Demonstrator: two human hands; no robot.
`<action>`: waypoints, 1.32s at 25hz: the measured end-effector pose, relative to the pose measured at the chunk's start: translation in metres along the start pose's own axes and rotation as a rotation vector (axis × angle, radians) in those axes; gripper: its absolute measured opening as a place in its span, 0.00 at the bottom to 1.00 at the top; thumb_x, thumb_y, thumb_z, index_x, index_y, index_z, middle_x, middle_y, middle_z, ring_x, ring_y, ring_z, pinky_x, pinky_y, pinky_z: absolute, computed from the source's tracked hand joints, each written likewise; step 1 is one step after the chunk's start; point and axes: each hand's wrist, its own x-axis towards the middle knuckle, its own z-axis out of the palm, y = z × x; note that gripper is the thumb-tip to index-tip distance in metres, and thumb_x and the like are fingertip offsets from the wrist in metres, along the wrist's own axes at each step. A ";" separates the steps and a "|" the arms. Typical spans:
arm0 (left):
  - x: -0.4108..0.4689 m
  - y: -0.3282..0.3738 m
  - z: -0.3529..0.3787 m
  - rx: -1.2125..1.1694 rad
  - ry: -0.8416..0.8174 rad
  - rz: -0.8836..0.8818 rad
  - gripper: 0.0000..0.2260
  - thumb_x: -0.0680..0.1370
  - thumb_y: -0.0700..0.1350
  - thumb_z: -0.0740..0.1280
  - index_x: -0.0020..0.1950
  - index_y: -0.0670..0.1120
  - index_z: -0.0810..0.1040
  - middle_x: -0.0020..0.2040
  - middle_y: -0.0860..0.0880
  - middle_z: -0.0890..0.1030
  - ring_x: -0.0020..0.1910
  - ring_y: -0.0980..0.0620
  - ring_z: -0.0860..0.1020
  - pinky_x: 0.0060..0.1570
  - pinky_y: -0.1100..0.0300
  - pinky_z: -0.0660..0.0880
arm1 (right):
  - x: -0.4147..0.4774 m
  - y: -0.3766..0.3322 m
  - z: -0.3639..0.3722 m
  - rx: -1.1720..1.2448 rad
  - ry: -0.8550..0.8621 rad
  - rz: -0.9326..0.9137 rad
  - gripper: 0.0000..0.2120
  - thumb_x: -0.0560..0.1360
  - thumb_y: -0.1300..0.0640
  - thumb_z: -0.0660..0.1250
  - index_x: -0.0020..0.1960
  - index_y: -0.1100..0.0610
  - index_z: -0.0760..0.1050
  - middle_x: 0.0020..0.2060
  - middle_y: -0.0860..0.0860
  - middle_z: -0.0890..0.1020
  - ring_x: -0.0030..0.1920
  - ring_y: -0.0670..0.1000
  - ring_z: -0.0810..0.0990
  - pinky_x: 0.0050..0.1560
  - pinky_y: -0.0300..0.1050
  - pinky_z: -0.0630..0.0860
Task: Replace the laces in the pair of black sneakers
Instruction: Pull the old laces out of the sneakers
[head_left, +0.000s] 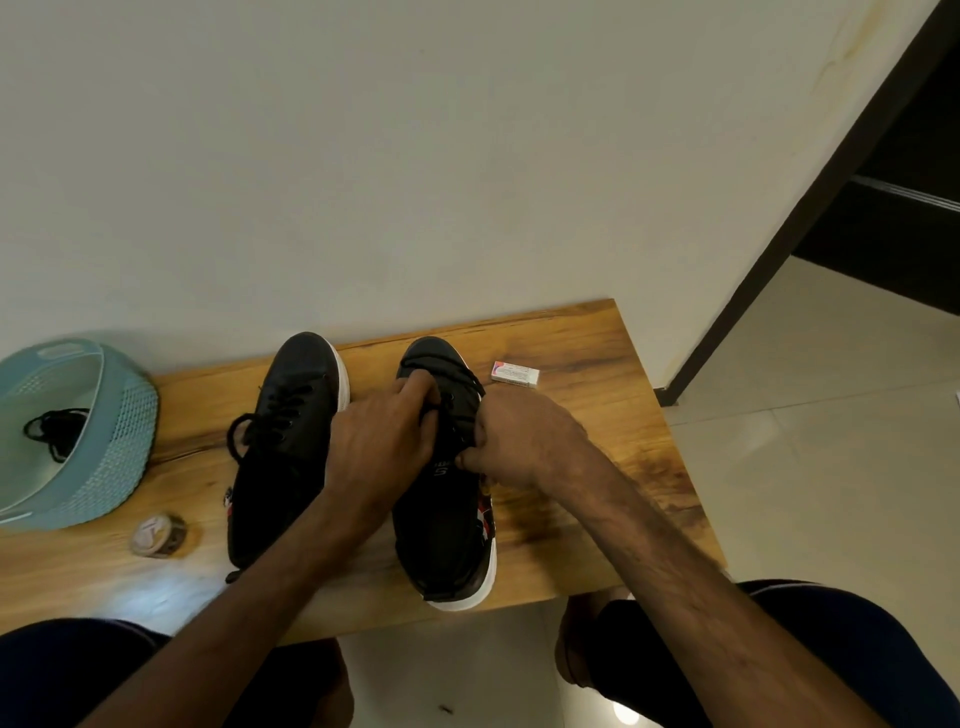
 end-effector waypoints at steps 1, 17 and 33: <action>0.001 -0.002 -0.002 -0.089 0.042 -0.095 0.04 0.78 0.47 0.67 0.51 0.49 0.75 0.43 0.55 0.81 0.35 0.55 0.78 0.31 0.58 0.75 | -0.001 0.001 0.000 0.018 -0.004 0.012 0.10 0.75 0.48 0.70 0.43 0.55 0.76 0.42 0.52 0.80 0.47 0.53 0.81 0.52 0.52 0.80; 0.008 0.001 -0.028 0.191 -0.272 0.092 0.14 0.82 0.53 0.59 0.66 0.53 0.72 0.61 0.53 0.75 0.57 0.53 0.75 0.46 0.58 0.74 | 0.000 -0.015 0.000 -0.073 -0.008 0.080 0.12 0.76 0.52 0.69 0.56 0.57 0.76 0.47 0.53 0.77 0.48 0.54 0.78 0.53 0.52 0.80; 0.027 -0.069 -0.075 -0.313 0.106 -0.445 0.05 0.81 0.45 0.63 0.53 0.49 0.78 0.56 0.50 0.80 0.52 0.52 0.77 0.50 0.55 0.72 | -0.002 -0.019 0.000 -0.033 -0.070 0.205 0.07 0.77 0.52 0.68 0.48 0.56 0.79 0.45 0.51 0.83 0.47 0.52 0.83 0.54 0.52 0.81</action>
